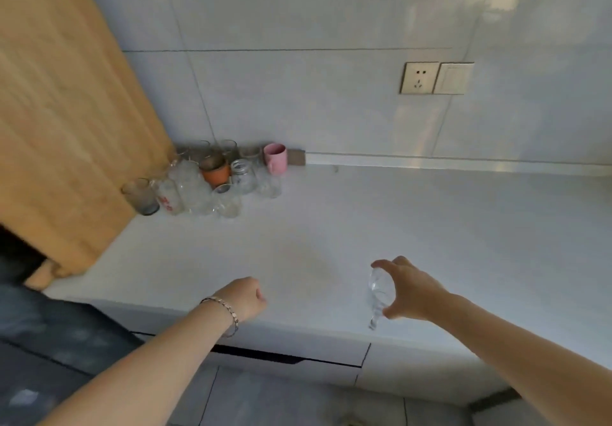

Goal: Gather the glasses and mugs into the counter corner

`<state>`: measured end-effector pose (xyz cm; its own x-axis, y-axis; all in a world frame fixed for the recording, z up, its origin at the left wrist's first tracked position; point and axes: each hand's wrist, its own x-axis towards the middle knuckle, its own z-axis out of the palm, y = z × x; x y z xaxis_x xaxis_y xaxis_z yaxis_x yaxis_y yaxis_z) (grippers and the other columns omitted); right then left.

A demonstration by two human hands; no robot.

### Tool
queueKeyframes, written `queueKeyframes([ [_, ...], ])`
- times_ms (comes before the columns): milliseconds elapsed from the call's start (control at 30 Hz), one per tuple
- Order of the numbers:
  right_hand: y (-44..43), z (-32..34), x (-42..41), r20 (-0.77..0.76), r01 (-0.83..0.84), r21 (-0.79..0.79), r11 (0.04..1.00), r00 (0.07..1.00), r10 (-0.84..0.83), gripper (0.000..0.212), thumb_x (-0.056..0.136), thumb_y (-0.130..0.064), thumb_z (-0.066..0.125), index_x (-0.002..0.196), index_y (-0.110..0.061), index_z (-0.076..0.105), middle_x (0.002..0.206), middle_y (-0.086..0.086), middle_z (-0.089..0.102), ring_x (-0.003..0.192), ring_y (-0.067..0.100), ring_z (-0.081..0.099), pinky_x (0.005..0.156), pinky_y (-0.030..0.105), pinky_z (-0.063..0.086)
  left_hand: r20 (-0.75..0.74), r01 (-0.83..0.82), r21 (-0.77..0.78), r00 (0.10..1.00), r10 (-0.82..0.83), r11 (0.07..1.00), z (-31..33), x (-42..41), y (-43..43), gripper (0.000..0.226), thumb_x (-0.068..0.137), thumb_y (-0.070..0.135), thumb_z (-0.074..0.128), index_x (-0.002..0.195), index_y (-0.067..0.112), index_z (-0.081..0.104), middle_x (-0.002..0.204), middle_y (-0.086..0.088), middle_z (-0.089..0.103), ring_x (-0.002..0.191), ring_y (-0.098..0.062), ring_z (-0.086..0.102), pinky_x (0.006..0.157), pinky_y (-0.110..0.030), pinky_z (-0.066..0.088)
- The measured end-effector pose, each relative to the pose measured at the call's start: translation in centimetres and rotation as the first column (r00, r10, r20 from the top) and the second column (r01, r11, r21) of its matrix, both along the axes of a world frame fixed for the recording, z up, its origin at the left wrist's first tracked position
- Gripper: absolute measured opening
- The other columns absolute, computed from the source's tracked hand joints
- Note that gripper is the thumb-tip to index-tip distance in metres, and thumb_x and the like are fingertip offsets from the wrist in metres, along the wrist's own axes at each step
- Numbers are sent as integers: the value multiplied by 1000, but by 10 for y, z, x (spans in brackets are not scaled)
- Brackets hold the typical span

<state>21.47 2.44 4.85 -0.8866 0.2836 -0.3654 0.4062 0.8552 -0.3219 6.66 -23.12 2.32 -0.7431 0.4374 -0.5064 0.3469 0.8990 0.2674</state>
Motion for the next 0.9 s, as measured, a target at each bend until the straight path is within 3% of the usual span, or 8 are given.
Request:
queueKeyframes([
  [133, -16, -17, -84, 27, -87, -19, 996, 996, 87, 84, 68, -25, 76, 138, -33, 31, 134, -1, 39, 110, 23, 56, 82, 27, 51, 28, -86, 2, 996, 86, 996, -9, -58, -23, 23, 89, 21, 44, 66, 23, 43, 80, 1, 51, 76, -18, 49, 70, -27, 39],
  [267, -28, -36, -173, 18, -166, -24, 986, 986, 167, 82, 67, -23, 76, 137, -32, 34, 133, 3, 34, 105, 26, 59, 78, 28, 50, 43, -167, -17, 985, 168, 986, -15, -116, -36, 15, 91, 27, 47, 77, 24, 46, 88, 4, 51, 86, -16, 51, 77, -24, 40],
  [367, -39, -40, -241, 13, -199, -42, 979, 980, 200, 81, 68, -23, 77, 137, -30, 34, 131, 5, 29, 104, 28, 59, 80, 29, 50, 36, -223, -35, 974, 224, 974, -16, -160, -42, 23, 88, 26, 48, 67, 29, 41, 90, 2, 52, 87, -17, 52, 81, -28, 43],
  [533, -58, -46, -342, -10, -275, -56, 960, 961, 275, 86, 68, -23, 79, 140, -29, 33, 135, 6, 31, 119, 28, 48, 96, 34, 49, 38, -286, -34, 957, 287, 958, -17, -220, -46, 29, 88, 25, 48, 62, 30, 36, 92, 3, 53, 86, -17, 52, 82, -28, 44],
  [633, -73, -55, -378, 13, -307, -44, 951, 951, 308, 88, 69, -23, 80, 142, -27, 31, 140, 5, 31, 124, 29, 44, 99, 37, 48, 53, -283, -40, 957, 284, 958, -25, -245, -51, 25, 87, 26, 49, 64, 29, 40, 92, 3, 54, 86, -17, 52, 80, -28, 44],
  [767, -86, -73, -406, 36, -294, -34, 955, 955, 295, 90, 71, -21, 79, 144, -20, 27, 145, 2, 30, 128, 27, 39, 99, 36, 47, 97, -237, -12, 967, 237, 971, -36, -273, -59, 6, 89, 28, 47, 86, 23, 47, 94, 2, 53, 88, -17, 54, 79, -27, 45],
  [900, -92, -79, -416, 4, -223, -26, 974, 975, 223, 89, 73, -22, 77, 145, -17, 25, 146, -2, 32, 131, 24, 37, 101, 34, 46, 122, -169, 13, 978, 167, 985, -43, -298, -70, 7, 89, 29, 48, 85, 24, 47, 94, 3, 53, 92, -17, 57, 82, -28, 46],
])
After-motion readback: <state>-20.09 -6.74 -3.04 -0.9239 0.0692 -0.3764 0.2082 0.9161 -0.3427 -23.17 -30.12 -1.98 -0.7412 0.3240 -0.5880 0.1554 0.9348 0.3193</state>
